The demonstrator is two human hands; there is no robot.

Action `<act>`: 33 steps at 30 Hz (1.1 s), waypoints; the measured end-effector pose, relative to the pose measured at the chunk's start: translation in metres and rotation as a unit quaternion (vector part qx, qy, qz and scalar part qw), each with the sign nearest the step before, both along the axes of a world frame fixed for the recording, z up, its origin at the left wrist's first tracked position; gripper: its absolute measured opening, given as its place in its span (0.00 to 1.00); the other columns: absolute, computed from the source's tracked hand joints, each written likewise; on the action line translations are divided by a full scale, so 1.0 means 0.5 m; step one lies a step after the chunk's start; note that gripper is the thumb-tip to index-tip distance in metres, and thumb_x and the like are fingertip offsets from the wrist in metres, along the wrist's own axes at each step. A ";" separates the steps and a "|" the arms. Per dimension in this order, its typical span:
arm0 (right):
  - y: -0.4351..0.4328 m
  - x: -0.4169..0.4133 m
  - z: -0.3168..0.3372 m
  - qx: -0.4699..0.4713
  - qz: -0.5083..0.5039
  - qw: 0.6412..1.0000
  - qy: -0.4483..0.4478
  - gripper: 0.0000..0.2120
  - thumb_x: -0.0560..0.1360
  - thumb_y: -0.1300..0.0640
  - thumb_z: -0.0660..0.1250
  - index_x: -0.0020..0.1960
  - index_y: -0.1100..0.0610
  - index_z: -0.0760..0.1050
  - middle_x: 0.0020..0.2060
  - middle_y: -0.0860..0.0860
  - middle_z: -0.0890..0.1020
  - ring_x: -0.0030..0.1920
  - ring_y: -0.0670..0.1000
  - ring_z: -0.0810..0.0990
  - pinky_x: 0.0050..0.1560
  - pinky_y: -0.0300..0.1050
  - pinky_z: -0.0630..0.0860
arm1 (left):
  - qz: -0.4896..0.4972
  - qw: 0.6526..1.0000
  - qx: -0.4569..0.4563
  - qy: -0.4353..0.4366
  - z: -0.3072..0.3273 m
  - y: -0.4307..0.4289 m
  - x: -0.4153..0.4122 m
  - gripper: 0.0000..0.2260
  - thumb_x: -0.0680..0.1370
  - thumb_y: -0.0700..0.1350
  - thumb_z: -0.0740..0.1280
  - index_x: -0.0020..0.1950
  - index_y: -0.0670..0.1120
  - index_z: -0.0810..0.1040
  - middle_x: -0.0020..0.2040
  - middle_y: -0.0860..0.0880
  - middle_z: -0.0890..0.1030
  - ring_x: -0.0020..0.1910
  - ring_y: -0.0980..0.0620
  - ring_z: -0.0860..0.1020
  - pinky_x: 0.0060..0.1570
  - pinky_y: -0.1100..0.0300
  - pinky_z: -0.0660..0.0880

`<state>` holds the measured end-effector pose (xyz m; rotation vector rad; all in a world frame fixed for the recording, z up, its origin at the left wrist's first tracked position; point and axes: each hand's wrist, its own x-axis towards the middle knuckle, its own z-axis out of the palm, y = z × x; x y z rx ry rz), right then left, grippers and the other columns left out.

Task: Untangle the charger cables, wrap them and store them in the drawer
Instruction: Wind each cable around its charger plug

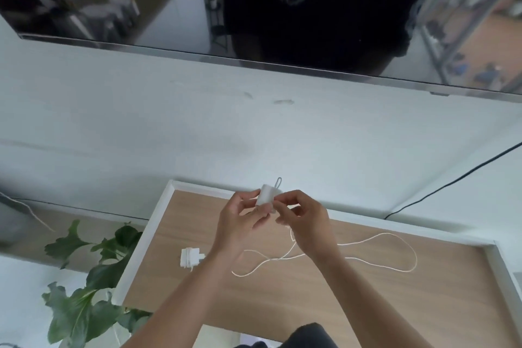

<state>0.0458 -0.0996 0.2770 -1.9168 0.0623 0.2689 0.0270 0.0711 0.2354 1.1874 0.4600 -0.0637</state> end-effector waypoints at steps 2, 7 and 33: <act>-0.015 0.001 0.002 0.022 -0.010 1.000 0.004 0.01 0.81 0.52 0.76 0.51 0.47 0.87 0.44 0.45 0.90 0.42 0.49 0.90 0.47 0.44 0.83 | -0.009 1.000 -0.004 -0.007 0.004 -0.014 -0.001 0.17 0.76 0.40 0.82 0.62 0.38 0.83 0.64 0.44 0.87 0.59 0.41 0.89 0.61 0.50 0.86; -0.040 -0.019 0.000 0.007 0.042 0.999 -0.027 0.09 0.85 0.55 0.72 0.57 0.42 0.88 0.51 0.42 0.88 0.46 0.46 0.90 0.52 0.41 0.84 | -0.004 0.999 -0.044 -0.003 0.008 -0.035 -0.001 0.17 0.77 0.38 0.81 0.63 0.37 0.82 0.64 0.36 0.86 0.62 0.37 0.88 0.61 0.50 0.85; -0.220 -0.055 -0.164 -0.249 0.203 0.938 0.128 0.25 0.69 0.30 0.81 0.58 0.44 0.84 0.48 0.41 0.89 0.50 0.38 0.86 0.58 0.44 0.83 | -0.046 0.996 -0.008 -0.074 0.138 0.055 0.065 0.15 0.84 0.38 0.73 0.71 0.44 0.85 0.63 0.39 0.88 0.57 0.45 0.87 0.61 0.51 0.86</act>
